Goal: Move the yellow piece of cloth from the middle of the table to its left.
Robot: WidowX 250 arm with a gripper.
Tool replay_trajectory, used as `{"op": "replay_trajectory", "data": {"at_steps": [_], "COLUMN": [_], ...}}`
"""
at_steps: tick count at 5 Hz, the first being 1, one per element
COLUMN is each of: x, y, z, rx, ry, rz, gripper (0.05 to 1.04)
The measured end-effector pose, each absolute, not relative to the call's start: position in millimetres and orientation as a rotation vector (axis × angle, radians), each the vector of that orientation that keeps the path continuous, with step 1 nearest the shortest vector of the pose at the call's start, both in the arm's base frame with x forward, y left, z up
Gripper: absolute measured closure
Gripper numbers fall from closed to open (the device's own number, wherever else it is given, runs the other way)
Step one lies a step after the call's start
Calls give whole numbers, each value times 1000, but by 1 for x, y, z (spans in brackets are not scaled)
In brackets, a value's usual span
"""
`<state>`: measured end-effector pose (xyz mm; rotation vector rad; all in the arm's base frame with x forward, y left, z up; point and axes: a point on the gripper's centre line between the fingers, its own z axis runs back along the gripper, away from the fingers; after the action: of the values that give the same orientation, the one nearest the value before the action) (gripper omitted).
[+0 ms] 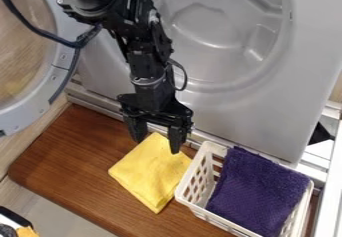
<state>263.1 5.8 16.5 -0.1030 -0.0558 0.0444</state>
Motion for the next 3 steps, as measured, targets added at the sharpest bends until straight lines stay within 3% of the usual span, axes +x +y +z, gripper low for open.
{"op": "replay_trajectory", "data": {"at_steps": [3], "x": [259], "y": [11], "z": [-11], "rx": [-119], "ry": [-6], "rz": [51], "gripper": [84]}}
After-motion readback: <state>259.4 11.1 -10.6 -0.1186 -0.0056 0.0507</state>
